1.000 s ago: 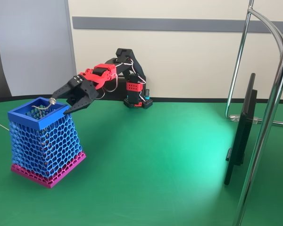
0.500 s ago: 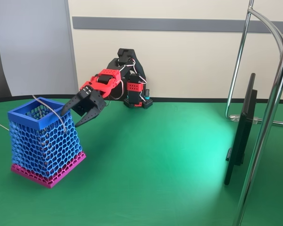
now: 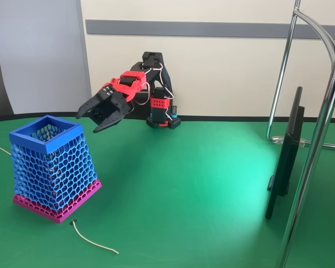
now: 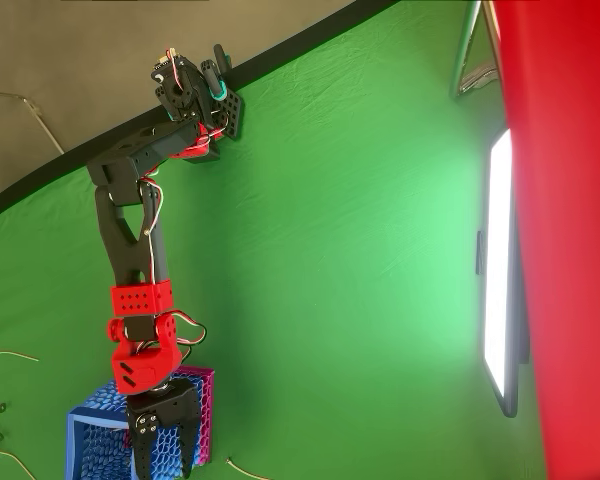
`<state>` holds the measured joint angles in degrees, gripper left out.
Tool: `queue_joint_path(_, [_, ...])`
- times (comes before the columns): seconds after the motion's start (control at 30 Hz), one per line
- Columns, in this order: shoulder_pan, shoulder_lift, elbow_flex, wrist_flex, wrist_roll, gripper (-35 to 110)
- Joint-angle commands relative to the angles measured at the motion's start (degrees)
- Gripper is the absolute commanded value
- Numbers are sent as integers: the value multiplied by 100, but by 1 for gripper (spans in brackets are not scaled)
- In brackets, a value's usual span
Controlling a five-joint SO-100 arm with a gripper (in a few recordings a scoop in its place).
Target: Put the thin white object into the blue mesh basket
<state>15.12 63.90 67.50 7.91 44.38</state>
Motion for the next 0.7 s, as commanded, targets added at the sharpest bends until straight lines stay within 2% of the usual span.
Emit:
queue_joint_path(0.0, [-343, 765, 466, -18, -369, 26])
queue_joint_path(0.17, [-791, 1661, 1890, -615, -1178, 11])
queue_joint_path(0.3, [-1072, 2347, 2769, -624, -1846, 3])
queue_joint_path(0.5, [-1389, 3401, 4148, -659, -2971, 1])
queue_joint_path(0.67, [-1644, 4465, 6012, -1547, -4122, 1])
